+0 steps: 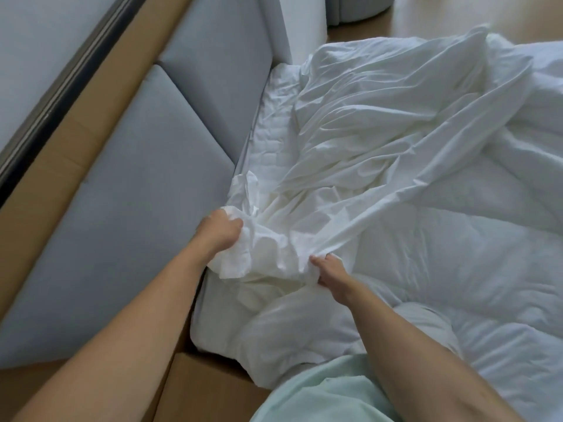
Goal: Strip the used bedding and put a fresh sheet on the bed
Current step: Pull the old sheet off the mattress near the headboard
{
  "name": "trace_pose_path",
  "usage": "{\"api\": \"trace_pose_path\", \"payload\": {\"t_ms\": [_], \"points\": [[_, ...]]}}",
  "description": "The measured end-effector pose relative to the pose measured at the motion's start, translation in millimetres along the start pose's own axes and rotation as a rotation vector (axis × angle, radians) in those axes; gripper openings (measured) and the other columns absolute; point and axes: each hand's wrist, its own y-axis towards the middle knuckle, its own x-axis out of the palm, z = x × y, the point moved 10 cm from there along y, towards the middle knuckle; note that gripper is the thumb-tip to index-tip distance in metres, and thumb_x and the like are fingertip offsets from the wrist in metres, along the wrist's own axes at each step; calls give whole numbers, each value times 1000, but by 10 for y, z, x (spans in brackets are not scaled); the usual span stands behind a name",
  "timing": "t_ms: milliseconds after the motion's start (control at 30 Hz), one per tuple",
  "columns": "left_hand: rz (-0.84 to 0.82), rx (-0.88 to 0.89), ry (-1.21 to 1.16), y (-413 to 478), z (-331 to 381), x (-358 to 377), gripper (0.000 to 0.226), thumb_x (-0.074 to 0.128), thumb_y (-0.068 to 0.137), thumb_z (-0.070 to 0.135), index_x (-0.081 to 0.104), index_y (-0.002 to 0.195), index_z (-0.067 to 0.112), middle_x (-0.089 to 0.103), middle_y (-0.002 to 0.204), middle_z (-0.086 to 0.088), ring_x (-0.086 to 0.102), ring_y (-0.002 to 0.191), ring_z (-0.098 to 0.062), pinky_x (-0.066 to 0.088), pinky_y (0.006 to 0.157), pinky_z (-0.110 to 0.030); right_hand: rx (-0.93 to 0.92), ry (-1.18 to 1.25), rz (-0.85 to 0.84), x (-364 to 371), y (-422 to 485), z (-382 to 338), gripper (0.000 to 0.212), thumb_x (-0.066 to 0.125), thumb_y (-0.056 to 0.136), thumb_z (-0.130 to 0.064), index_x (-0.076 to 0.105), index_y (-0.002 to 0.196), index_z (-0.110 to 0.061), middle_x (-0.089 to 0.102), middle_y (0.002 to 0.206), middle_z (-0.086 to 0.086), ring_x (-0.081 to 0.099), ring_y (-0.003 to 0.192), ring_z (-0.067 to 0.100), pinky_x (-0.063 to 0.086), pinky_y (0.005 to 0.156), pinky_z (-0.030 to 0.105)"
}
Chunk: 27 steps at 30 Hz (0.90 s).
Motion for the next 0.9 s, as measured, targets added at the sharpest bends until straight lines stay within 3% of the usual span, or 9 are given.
{"api": "trace_pose_path", "payload": {"t_ms": [67,167,233,367,467,567,633,700,900], "points": [[1,96,253,-19,322,125,24,43,98,21,60,92,5,64,104,-20,58,88,-34,43,68,-36,-10,-34,-79,59,-95,-54,23,61,96,-25,66,107,-6,67,109,16,65,87,24,50,69,34],[45,315,166,-168,919,266,14,48,95,23,59,97,13,63,109,-7,56,93,-26,40,75,-33,-49,-101,-158,91,-226,-196,26,59,98,-22,68,112,-3,69,109,15,66,92,26,54,78,35],[-145,556,-25,-405,1403,521,22,51,87,18,65,104,18,66,110,2,60,98,-18,47,83,-32,-82,-127,-210,101,-337,-344,29,60,98,-23,69,112,1,70,108,18,67,98,32,53,90,43],[-661,662,45,-920,1824,1187,43,40,80,34,71,110,27,67,116,9,61,107,-13,47,97,-32,-175,-278,-223,63,-535,-612,40,61,96,-23,59,127,2,56,88,-10,51,75,-1,42,65,7],[-631,721,467,-865,1762,1393,37,34,99,38,66,113,27,66,120,0,57,107,-23,41,93,-39,-255,-382,-170,3,-656,-707,27,53,102,-17,59,127,-8,55,90,-15,56,85,1,47,75,12],[-653,667,702,-746,1622,1391,39,33,101,39,66,110,20,65,118,-4,56,98,-25,43,88,-38,-208,-347,-178,-16,-749,-632,24,54,102,-28,65,120,-16,67,114,16,63,107,28,52,92,42],[-670,613,932,-690,1482,1350,37,43,98,41,66,108,15,66,118,-7,55,93,-24,46,86,-36,-181,-328,-205,4,-753,-570,17,59,100,-36,66,96,-21,64,102,23,60,91,26,51,80,41],[-647,589,1128,-665,1367,1308,31,56,89,44,65,94,14,66,100,-4,57,82,-21,51,89,-37,-220,-429,-199,34,-727,-570,26,70,91,-42,59,81,-20,56,82,9,50,77,17,42,70,33],[-524,666,1336,-677,1260,1186,24,67,85,37,65,101,20,57,89,4,54,93,-23,33,94,-38,-372,-925,-108,329,-690,-492,29,64,93,-30,60,117,-14,66,119,12,60,109,33,47,85,38]]}}
